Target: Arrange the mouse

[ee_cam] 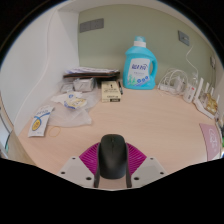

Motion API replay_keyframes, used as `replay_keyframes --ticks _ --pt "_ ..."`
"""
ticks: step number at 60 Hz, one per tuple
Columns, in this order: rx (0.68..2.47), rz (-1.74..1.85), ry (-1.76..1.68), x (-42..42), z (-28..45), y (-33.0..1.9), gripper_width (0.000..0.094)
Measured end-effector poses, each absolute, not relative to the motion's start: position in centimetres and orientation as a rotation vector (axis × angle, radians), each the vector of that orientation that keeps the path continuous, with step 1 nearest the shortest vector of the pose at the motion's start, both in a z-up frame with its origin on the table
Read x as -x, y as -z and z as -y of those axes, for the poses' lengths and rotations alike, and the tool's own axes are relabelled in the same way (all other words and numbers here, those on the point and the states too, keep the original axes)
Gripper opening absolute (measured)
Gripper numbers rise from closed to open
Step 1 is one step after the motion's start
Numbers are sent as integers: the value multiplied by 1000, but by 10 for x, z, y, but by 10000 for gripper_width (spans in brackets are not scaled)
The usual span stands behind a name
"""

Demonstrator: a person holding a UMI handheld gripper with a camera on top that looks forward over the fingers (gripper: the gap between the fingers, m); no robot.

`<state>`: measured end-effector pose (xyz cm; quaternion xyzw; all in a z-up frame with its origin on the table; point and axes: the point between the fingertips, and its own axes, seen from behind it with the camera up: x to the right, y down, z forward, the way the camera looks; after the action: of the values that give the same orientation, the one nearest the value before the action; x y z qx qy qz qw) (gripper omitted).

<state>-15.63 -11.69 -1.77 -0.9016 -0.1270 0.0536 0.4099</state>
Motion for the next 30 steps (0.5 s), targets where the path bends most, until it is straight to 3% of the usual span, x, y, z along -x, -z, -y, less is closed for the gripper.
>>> replay_keyframes --ticks 8,16,23,30 --pt "2199 299 -184 158 112 -25 350" --pt "2063 271 -262 144 110 -131 352" --pt "1911 242 -260 82 100 -231 351" --pt "1846 158 -225 -14 83 -279 349"
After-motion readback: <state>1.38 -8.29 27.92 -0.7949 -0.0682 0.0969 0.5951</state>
